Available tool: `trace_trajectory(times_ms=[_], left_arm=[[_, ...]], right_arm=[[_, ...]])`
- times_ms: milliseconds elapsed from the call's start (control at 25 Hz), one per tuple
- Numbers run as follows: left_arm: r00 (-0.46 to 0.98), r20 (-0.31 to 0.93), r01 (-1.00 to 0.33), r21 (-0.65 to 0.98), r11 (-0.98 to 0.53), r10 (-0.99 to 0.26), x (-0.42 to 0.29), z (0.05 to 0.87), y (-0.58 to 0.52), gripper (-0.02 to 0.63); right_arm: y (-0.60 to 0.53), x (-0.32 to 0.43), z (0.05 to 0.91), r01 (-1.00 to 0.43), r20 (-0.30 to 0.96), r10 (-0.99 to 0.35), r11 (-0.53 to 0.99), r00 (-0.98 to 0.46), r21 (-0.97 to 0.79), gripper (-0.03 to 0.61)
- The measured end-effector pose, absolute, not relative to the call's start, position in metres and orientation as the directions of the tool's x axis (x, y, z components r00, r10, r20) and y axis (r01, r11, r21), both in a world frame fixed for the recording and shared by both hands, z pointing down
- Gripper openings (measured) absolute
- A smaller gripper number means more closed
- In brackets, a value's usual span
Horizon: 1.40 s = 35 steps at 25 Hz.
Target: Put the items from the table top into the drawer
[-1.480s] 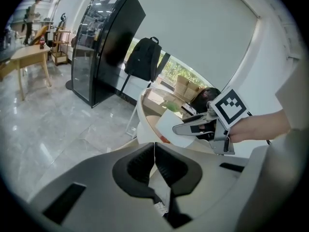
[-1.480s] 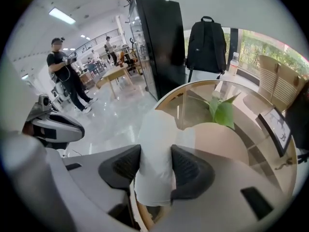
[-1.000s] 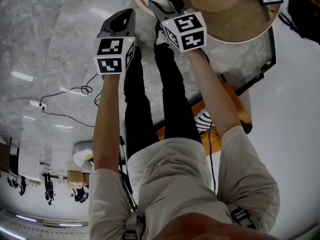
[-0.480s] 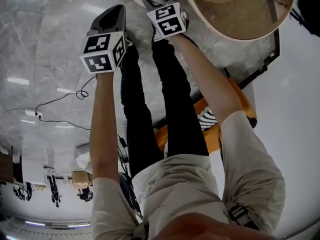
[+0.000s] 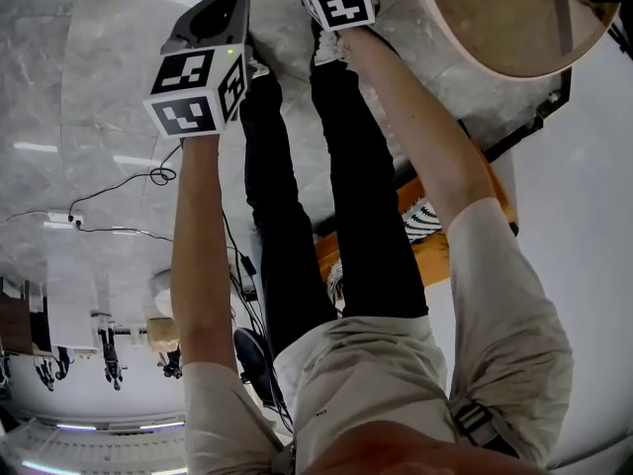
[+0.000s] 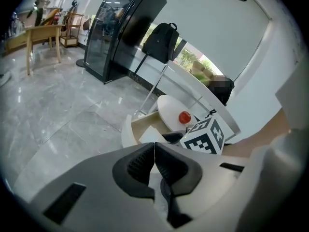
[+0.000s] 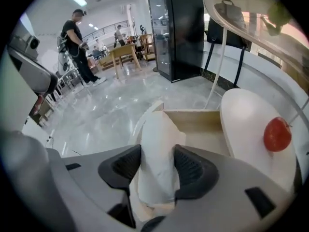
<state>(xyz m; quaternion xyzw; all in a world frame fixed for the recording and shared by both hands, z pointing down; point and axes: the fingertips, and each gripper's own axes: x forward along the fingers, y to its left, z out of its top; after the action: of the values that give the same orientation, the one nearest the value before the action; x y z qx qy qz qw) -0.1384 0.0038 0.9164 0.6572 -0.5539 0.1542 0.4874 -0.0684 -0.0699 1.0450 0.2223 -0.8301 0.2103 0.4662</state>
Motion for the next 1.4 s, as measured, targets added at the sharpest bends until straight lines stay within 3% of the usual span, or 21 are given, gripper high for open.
trace_trajectory(times_ms=[120, 400, 760, 1120, 1400], left_arm=[[0.333, 0.739, -0.874, 0.475, 0.104, -0.585, -0.144, 0.913, 0.003, 0.021], [0.321, 0.743, -0.880, 0.463, 0.104, -0.586, -0.134, 0.889, -0.010, 0.021], [0.303, 0.760, -0.846, 0.492, 0.205, -0.575, -0.108, 0.828, 0.007, 0.021], [0.317, 0.760, -0.875, 0.465, 0.134, -0.567, -0.097, 0.655, 0.014, 0.021], [0.286, 0.688, -0.919, 0.393, 0.012, -0.667, -0.104, 0.469, -0.007, 0.021]], right_arm=[[-0.074, -0.073, 1.043, -0.573, 0.850, -0.143, 0.793, -0.508, -0.209, 0.268], [-0.069, -0.057, 1.014, -0.578, 0.859, -0.127, 0.787, -0.495, -0.217, 0.270], [-0.015, -0.020, 0.897, -0.632, 0.856, -0.101, 0.719, -0.507, -0.289, 0.270], [0.003, 0.020, 0.718, -0.684, 0.846, -0.162, 0.673, -0.508, -0.282, 0.270], [-0.021, 0.052, 0.521, -0.817, 0.760, -0.420, 0.521, -0.497, -0.247, 0.269]])
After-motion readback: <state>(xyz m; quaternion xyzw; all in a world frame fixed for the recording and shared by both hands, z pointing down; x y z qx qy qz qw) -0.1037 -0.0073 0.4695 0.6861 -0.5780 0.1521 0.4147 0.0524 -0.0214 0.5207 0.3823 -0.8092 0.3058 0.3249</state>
